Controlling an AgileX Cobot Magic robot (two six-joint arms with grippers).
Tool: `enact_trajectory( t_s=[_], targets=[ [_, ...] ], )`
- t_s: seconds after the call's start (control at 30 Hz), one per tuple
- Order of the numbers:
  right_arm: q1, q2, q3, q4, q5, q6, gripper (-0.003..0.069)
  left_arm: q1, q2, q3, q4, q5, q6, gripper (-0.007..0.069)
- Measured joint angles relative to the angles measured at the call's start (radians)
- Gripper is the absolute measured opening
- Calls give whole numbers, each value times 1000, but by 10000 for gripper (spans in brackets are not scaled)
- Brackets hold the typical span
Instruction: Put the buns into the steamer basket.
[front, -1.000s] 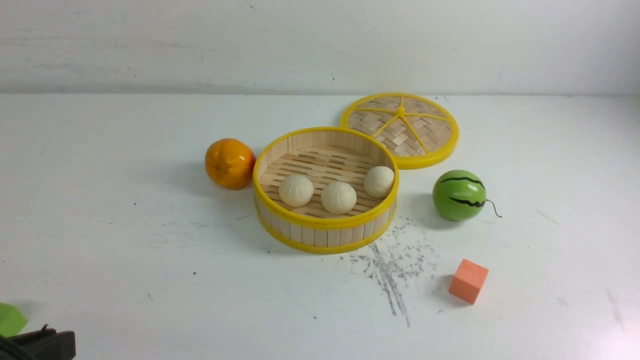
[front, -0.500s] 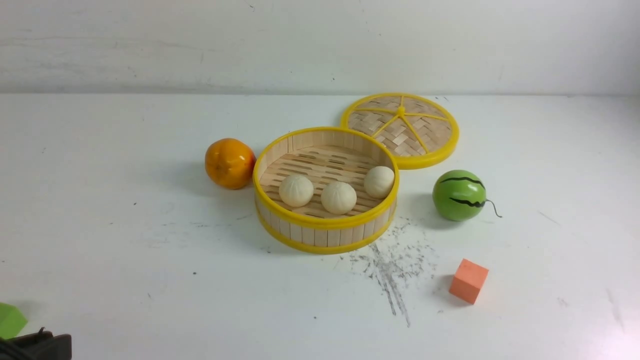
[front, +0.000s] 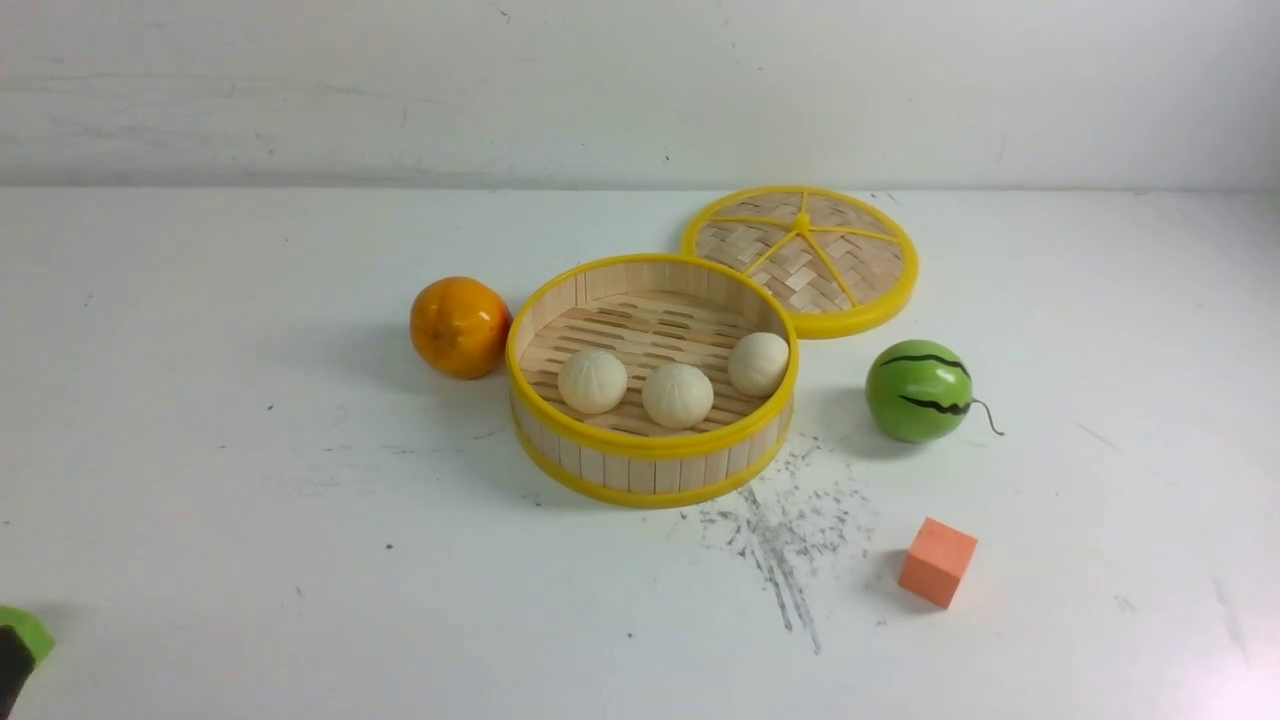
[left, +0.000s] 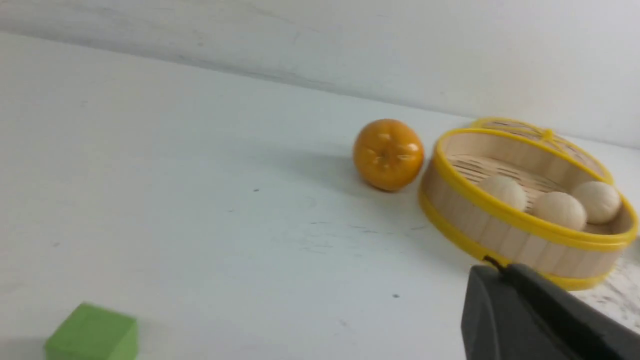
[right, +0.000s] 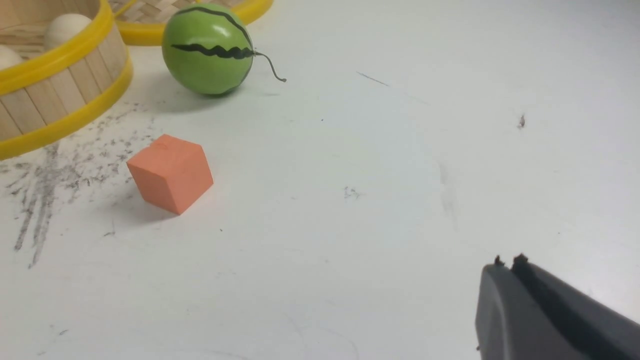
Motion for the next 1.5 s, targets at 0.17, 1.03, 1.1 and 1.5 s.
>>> enact_trajectory(
  t_s=[0.17,1.03,1.1,1.5],
  targets=[
    [0,0,0,0,0,0,13,99,-92,58,-2,47,0,-14],
    [0,0,0,0,0,0,35,141,-112,62,2,269,0,-14],
    [0,0,0,0,0,0,38,141,-112,62,2,269,0,-14],
    [0,0,0,0,0,0,55,141,-112,62,2,269,0,-14]
  ],
)
